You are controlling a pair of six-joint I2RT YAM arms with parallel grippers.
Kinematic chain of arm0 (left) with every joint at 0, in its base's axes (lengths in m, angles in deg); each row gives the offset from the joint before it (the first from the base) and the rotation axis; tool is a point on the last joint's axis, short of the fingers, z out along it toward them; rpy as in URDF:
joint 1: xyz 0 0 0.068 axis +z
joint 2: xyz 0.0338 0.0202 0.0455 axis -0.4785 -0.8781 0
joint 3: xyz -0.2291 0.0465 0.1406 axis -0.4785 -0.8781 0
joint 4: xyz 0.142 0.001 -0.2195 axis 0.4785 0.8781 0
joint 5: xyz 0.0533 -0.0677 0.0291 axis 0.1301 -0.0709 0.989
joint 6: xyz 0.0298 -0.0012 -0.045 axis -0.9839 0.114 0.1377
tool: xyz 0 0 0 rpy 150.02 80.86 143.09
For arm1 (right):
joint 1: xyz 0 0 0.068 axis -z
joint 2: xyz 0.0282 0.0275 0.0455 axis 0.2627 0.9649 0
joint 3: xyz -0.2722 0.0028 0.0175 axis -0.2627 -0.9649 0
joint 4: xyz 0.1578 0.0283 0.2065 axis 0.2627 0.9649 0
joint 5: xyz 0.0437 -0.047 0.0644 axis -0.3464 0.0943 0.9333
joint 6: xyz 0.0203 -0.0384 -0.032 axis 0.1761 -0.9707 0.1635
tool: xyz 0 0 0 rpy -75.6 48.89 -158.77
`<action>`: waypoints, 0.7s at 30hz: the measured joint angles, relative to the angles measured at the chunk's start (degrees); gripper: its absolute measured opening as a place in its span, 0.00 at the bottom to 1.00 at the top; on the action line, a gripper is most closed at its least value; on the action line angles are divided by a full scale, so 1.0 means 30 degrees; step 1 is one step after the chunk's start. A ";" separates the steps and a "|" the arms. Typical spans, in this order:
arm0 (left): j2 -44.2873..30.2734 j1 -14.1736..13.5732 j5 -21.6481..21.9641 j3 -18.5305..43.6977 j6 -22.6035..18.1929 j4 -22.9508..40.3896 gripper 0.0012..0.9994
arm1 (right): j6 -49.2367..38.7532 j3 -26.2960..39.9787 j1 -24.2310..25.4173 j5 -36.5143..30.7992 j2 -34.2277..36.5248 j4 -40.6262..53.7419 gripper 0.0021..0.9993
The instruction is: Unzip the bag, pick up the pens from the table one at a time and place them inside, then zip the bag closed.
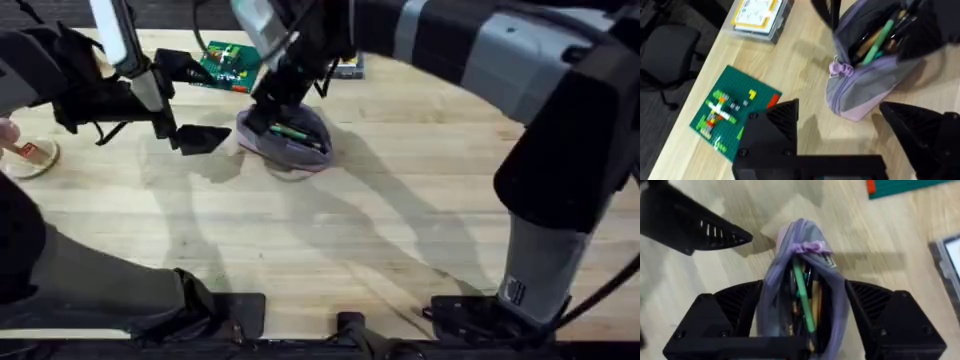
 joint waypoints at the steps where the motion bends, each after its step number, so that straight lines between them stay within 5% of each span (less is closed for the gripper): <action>1: -0.0024 0.0158 0.0013 0.0000 0.0000 -0.0077 0.99 | 0.0556 0.0449 0.0055 0.0000 0.0000 0.0477 1.00; 8: -0.0972 0.1105 0.0144 0.0000 0.0001 -0.0421 0.99 | 0.3448 0.2352 0.0283 0.0147 -0.0609 0.2693 1.00; 10: -0.2423 0.1240 -0.0302 0.0000 0.0004 -0.1166 0.99 | 0.7067 0.2537 0.0283 0.0340 -0.0692 0.3034 1.00; 17: -0.4210 0.1240 -0.2176 0.0000 0.0007 -0.1925 0.99 | 1.3163 0.2537 0.0268 0.0423 -0.0692 0.2039 1.00; 21: -0.4651 0.1240 -0.2645 0.0000 0.0007 -0.1852 0.99 | 1.4050 0.2537 0.0153 0.0408 -0.0692 0.0842 1.00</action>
